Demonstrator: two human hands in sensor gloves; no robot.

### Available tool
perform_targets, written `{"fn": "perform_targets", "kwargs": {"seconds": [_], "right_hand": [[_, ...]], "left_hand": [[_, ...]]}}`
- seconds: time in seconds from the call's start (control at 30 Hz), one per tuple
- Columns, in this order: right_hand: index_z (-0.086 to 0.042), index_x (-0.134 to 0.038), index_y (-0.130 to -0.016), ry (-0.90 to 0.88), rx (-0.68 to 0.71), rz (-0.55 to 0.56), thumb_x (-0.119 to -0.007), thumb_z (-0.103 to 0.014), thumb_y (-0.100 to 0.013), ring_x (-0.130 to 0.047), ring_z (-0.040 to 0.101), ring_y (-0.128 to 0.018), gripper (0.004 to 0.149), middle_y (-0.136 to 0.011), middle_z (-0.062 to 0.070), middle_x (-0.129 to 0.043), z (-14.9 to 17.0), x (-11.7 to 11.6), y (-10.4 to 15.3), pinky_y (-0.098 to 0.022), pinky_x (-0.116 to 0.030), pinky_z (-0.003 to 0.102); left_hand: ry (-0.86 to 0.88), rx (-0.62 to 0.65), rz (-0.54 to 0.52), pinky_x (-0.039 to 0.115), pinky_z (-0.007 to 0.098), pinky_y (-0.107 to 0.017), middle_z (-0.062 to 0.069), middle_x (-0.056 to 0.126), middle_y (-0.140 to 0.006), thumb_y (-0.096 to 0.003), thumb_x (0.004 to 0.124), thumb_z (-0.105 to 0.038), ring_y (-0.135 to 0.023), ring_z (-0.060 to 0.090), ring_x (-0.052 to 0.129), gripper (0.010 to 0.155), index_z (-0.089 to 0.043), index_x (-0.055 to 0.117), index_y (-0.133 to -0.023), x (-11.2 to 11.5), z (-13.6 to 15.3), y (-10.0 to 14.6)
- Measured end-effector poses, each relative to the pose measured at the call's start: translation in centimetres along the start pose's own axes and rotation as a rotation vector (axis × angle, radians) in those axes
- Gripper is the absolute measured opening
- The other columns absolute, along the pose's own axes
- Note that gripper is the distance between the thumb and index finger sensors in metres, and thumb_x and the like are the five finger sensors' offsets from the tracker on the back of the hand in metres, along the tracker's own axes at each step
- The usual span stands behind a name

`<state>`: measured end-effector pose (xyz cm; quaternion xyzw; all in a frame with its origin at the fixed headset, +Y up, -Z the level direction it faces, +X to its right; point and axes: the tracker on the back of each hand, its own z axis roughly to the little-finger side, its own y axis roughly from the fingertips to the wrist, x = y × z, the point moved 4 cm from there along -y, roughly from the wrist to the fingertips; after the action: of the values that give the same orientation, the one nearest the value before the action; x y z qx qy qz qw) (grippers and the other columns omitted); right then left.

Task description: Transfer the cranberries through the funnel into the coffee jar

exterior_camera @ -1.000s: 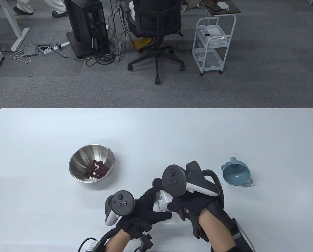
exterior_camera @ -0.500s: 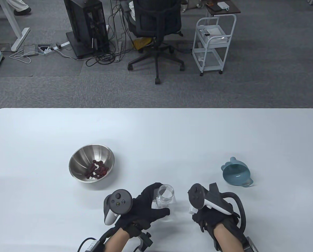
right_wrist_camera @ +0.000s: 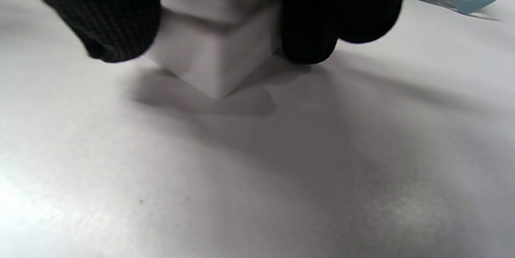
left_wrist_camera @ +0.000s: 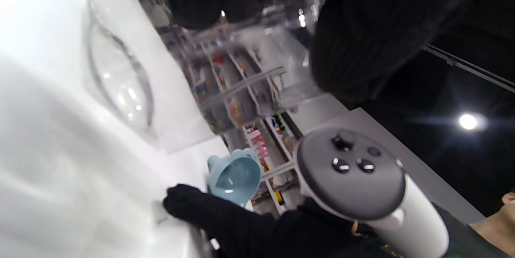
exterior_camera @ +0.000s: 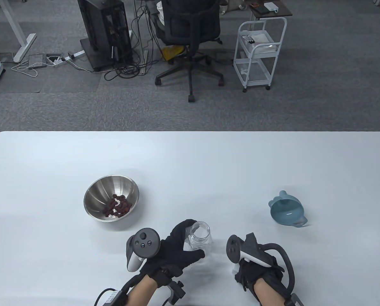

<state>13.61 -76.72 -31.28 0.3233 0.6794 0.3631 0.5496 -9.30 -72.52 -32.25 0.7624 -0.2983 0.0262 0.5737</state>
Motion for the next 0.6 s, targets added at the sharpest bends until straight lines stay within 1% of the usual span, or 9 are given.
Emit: {"fn": "perform_targets", "kwargs": {"seconds": [0.13,0.2,0.27,0.4,0.5,0.57,0.6], "right_hand": [[-0.032,-0.039,-0.108,-0.08,0.009,0.011,-0.088,-0.057,-0.039,-0.083,0.044,-0.088,0.088,-0.118,0.012,-0.049,0.8,0.7,0.7,-0.057,-0.074,0.052],[-0.031,-0.04,-0.108,-0.127,0.023,0.036,-0.088,-0.058,-0.039,-0.079,0.045,-0.092,0.088,-0.118,0.013,-0.048,1.3,1.4,1.5,-0.06,-0.071,0.054],[-0.028,-0.04,-0.109,-0.189,0.051,0.082,-0.086,-0.059,-0.039,-0.074,0.045,-0.095,0.089,-0.118,0.013,-0.047,2.0,2.4,2.4,-0.062,-0.068,0.055],[-0.02,-0.04,-0.109,-0.375,0.147,0.218,-0.081,-0.063,-0.041,-0.067,0.044,-0.099,0.09,-0.118,0.015,-0.046,3.3,4.3,4.4,-0.066,-0.064,0.055],[-0.018,-0.04,-0.109,-0.533,0.24,0.36,-0.077,-0.065,-0.042,-0.064,0.045,-0.1,0.09,-0.117,0.016,-0.047,4.2,5.5,5.9,-0.067,-0.062,0.055],[-0.016,-0.042,-0.109,-0.625,0.296,0.439,-0.076,-0.065,-0.043,-0.063,0.045,-0.1,0.089,-0.117,0.017,-0.048,4.5,5.8,6.4,-0.067,-0.06,0.056],[-0.016,-0.041,-0.109,-0.659,0.314,0.46,-0.076,-0.065,-0.043,-0.062,0.045,-0.1,0.089,-0.117,0.017,-0.049,4.6,5.8,6.6,-0.068,-0.06,0.056]], "left_hand": [[0.009,0.001,-0.016,0.05,0.061,-0.079,0.014,0.047,-0.117,-0.0449,0.093,-0.046,-0.11,0.045,0.056,0.089,-0.016,0.039,-0.109,-0.3,-0.1,-0.2],[0.024,0.002,-0.024,0.05,0.061,-0.078,0.014,0.047,-0.116,-0.0445,0.094,-0.046,-0.109,0.045,0.057,0.089,-0.015,0.04,-0.109,-0.4,-0.2,-0.3],[0.027,0.001,-0.035,0.05,0.062,-0.078,0.014,0.047,-0.116,-0.0445,0.094,-0.045,-0.109,0.045,0.057,0.089,-0.015,0.04,-0.109,-0.6,-0.3,-0.5],[0.016,-0.023,-0.078,0.048,0.061,-0.078,0.013,0.047,-0.116,-0.0443,0.095,-0.043,-0.11,0.045,0.055,0.089,-0.016,0.039,-0.109,-1.3,-0.2,-1.3],[0.002,-0.052,-0.12,0.048,0.058,-0.079,0.009,0.049,-0.117,-0.0434,0.096,-0.044,-0.112,0.043,0.054,0.089,-0.021,0.041,-0.109,-2.1,0.1,-2.1],[0.025,-0.077,-0.15,0.049,0.056,-0.079,0.008,0.05,-0.117,-0.0429,0.096,-0.045,-0.112,0.043,0.055,0.088,-0.023,0.042,-0.109,-2.4,0.5,-2.6],[0.025,-0.087,-0.157,0.05,0.056,-0.078,0.007,0.051,-0.118,-0.0428,0.096,-0.045,-0.112,0.043,0.055,0.087,-0.024,0.043,-0.109,-2.5,0.6,-2.8]]}}
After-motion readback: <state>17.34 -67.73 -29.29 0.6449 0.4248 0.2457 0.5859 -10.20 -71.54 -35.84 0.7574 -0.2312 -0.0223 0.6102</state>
